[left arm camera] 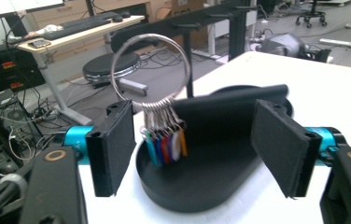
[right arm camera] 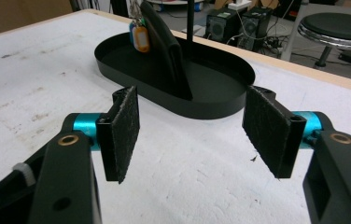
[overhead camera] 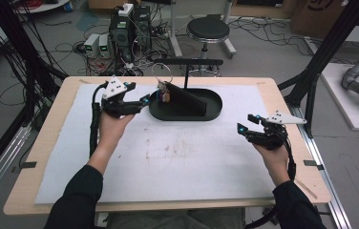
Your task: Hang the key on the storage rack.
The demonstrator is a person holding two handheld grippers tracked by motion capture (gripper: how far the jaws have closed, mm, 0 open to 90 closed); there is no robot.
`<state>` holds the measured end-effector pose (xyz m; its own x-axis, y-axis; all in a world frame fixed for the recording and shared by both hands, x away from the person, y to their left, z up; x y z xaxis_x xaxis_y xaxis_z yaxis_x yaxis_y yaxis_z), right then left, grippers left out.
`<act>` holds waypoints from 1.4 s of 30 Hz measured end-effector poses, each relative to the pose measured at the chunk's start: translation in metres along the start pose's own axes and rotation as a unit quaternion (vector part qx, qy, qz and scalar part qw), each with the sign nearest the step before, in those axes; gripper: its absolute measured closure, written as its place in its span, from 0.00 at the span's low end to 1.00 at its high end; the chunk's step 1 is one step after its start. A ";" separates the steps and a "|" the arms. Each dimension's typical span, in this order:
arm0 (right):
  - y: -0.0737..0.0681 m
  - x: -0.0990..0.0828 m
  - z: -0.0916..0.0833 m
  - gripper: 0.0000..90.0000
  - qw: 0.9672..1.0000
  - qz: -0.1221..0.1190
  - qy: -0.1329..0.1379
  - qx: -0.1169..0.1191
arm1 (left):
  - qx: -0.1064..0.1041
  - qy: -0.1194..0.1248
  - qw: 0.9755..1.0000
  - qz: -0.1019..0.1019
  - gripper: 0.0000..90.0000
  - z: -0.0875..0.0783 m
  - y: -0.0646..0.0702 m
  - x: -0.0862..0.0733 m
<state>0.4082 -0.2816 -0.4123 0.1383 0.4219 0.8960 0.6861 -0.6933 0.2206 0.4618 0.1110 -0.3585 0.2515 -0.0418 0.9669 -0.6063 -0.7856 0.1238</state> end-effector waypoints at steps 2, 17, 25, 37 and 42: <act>0.000 -0.001 0.000 0.40 1.000 -0.001 -0.002 0.000 | -0.007 0.004 1.000 -0.001 0.32 -0.011 0.004 -0.005; 0.007 -0.011 -0.005 0.39 1.000 -0.002 -0.018 -0.019 | -0.006 -0.015 1.000 -0.023 0.29 -0.065 0.003 -0.063; 0.006 -0.016 -0.005 0.39 0.999 -0.004 -0.026 -0.021 | -0.001 -0.015 1.000 -0.027 0.28 -0.070 -0.007 -0.072; 0.010 -0.020 -0.008 0.39 0.999 -0.003 -0.026 -0.025 | -0.005 -0.019 1.000 -0.021 0.28 -0.068 -0.004 -0.077; 0.010 -0.020 -0.009 0.39 0.999 -0.003 -0.024 -0.024 | -0.006 -0.022 1.000 -0.019 0.28 -0.066 -0.003 -0.079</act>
<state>0.4064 -0.3025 -0.4248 0.1699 0.4533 0.8750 0.6524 -0.7172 0.2449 0.3942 0.1572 -0.4201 0.3069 -0.0385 0.9510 -0.6042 -0.7799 0.1634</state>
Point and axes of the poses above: each handheld gripper's, and its own axes: z roughly forward along the jaws, x roughly out of its top, y roughly to its right, the point moved 8 cm from there along z, roughly forward along the jaws, and after that the axes turned 15 degrees about -z, right-handed, at the moved point
